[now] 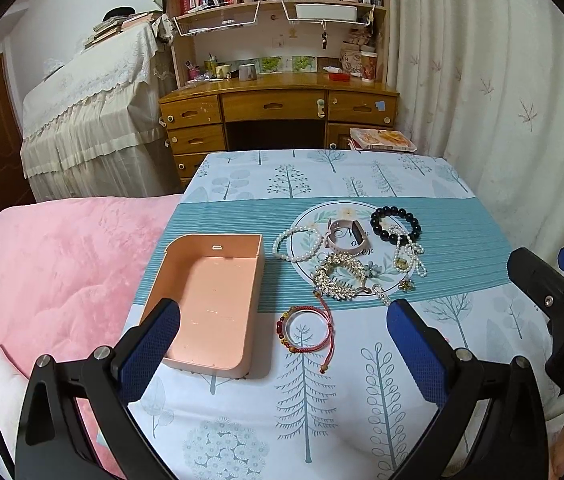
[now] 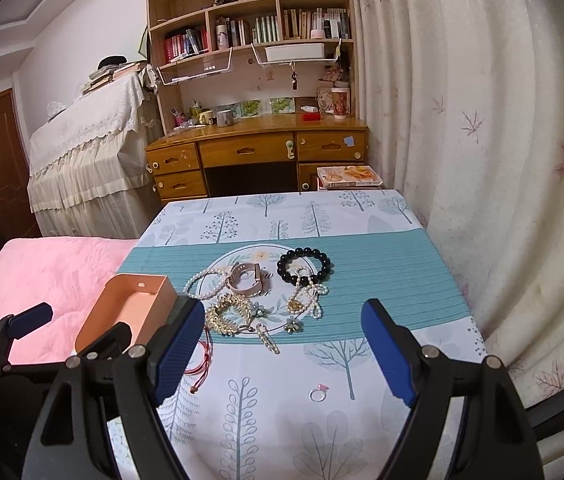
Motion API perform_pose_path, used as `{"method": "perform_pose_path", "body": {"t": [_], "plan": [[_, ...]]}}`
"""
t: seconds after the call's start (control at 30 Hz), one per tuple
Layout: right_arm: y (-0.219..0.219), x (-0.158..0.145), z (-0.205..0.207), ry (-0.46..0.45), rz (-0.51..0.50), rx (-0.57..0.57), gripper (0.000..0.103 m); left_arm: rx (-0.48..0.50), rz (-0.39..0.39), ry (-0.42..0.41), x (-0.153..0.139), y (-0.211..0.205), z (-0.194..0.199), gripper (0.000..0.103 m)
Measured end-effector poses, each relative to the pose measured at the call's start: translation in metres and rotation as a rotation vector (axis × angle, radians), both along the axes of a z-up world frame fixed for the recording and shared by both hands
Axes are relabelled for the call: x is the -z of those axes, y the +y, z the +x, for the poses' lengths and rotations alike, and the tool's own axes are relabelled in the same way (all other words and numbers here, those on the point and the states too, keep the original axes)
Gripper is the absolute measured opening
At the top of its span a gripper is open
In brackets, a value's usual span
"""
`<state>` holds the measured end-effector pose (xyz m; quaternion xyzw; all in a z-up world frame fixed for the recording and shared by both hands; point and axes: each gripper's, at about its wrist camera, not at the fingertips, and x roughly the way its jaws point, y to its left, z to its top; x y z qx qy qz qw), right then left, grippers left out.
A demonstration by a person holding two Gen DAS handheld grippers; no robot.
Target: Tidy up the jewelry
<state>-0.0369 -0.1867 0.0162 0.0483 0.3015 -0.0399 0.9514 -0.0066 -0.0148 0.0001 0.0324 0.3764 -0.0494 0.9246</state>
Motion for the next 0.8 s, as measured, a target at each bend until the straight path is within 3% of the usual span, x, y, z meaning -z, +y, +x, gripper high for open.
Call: {"method": "perform_pose_path", "body": {"t": [0.8], "plan": [[0.0037, 0.0038, -0.0032, 0.004, 0.003, -0.004, 0.081, -0.017, -0.021, -0.037, -0.0046, 0.0058, -0.0059, 0.102]]}}
